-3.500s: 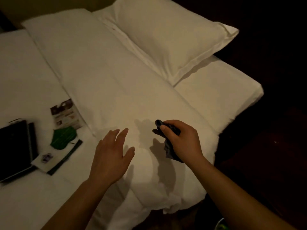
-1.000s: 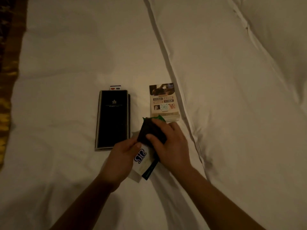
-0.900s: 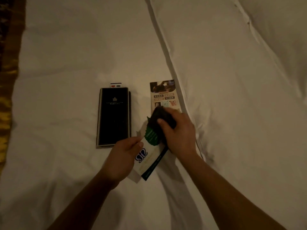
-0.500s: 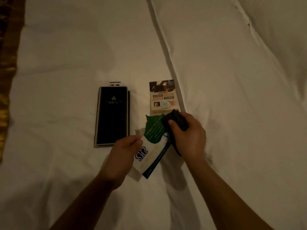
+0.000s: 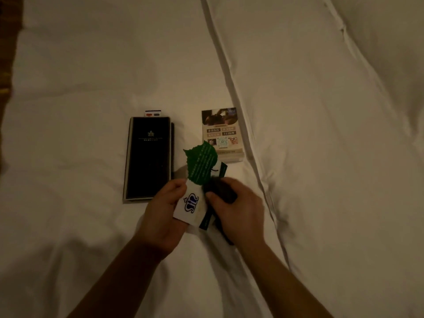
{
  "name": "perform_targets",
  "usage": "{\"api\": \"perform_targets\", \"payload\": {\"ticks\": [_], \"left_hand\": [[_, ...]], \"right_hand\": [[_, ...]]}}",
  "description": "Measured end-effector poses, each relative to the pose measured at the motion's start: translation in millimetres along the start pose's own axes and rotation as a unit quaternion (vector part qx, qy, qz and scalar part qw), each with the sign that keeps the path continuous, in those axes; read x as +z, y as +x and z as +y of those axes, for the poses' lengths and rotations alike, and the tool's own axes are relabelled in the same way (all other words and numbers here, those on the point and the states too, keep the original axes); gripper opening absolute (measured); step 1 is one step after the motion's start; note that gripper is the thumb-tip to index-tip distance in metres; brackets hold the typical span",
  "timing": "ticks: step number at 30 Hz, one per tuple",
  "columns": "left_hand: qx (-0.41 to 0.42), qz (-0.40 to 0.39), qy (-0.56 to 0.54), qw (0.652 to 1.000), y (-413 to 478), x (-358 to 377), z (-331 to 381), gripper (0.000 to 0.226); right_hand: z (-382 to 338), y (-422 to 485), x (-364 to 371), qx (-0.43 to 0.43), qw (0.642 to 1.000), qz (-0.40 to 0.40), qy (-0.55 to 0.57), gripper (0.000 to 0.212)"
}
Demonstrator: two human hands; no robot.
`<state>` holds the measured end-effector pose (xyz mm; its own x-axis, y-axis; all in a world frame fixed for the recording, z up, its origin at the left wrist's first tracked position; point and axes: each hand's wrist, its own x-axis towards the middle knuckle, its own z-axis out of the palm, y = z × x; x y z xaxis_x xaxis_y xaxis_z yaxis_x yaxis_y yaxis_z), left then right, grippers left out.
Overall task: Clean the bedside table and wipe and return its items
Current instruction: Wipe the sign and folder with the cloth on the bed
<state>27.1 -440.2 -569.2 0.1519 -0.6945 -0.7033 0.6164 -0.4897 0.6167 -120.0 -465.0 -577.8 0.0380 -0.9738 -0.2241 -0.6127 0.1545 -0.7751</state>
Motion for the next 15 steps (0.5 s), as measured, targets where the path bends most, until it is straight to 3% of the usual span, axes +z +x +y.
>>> {"api": "perform_targets", "payload": {"ticks": [4,7,11,15], "left_hand": [[-0.048,0.014,-0.048,0.998,-4.7,7.3,5.5,0.035],[-0.028,0.011,-0.036,0.999,-8.4,5.7,4.2,0.040],[-0.008,0.006,0.005,1.000,-8.1,9.3,0.8,0.036],[0.001,0.005,0.033,0.999,-2.8,12.3,-1.5,0.030]], "right_hand": [[-15.9,-32.7,18.4,-0.140,0.985,-0.078,-0.065,0.036],[-7.7,-13.7,5.3,-0.085,0.994,-0.057,-0.041,0.042],[-2.1,17.0,-12.5,0.015,0.999,0.035,0.016,0.030],[-17.2,-0.3,6.3,-0.032,0.999,0.006,-0.016,0.039]]}}
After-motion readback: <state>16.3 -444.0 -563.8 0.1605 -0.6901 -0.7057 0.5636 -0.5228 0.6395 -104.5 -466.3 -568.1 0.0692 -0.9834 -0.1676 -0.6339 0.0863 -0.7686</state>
